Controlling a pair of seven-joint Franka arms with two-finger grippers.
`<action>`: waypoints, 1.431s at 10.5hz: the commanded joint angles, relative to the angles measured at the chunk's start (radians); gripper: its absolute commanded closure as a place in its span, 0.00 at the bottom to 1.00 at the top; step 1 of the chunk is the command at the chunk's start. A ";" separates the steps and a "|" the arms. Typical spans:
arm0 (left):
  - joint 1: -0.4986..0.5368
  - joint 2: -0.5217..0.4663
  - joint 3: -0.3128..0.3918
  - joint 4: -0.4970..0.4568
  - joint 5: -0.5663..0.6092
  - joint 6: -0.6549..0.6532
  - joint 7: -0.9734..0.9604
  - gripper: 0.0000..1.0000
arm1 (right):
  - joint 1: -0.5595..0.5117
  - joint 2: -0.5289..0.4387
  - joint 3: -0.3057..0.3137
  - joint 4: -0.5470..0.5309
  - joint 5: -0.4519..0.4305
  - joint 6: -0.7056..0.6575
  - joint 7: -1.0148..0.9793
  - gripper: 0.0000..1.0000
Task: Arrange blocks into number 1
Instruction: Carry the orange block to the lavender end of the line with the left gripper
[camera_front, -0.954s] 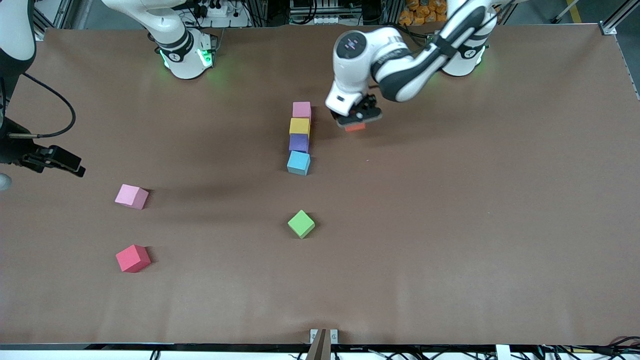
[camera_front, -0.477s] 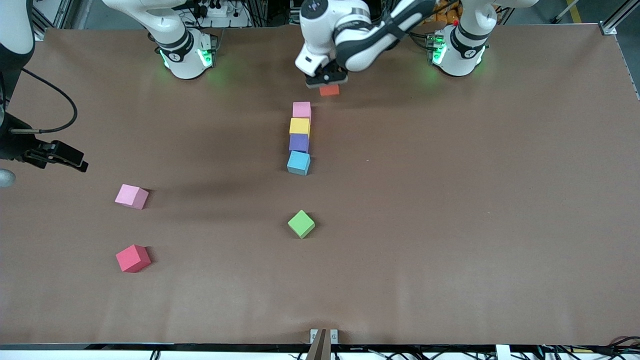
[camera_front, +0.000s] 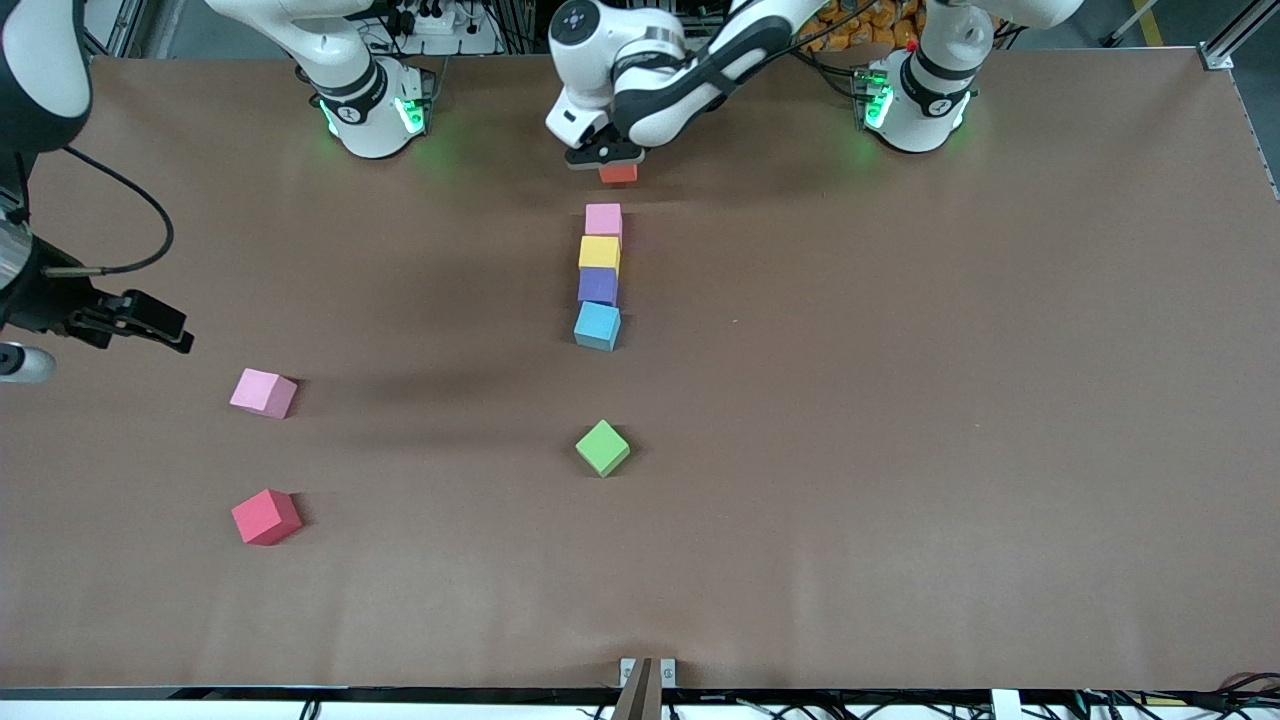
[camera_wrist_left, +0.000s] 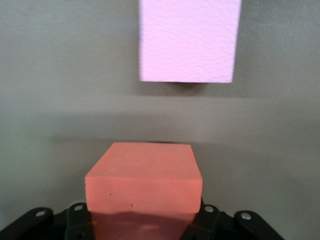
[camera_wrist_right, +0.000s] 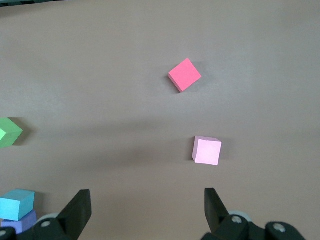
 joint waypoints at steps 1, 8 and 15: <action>-0.066 0.036 0.056 0.073 -0.005 -0.015 -0.005 1.00 | -0.020 -0.002 0.016 -0.024 -0.008 0.028 -0.008 0.00; -0.059 0.057 0.079 0.094 0.015 0.009 0.096 1.00 | -0.011 0.015 0.016 -0.024 -0.005 0.042 -0.008 0.00; -0.036 0.050 0.079 0.038 0.023 0.061 0.156 1.00 | -0.008 0.021 0.016 -0.022 -0.005 0.048 -0.008 0.00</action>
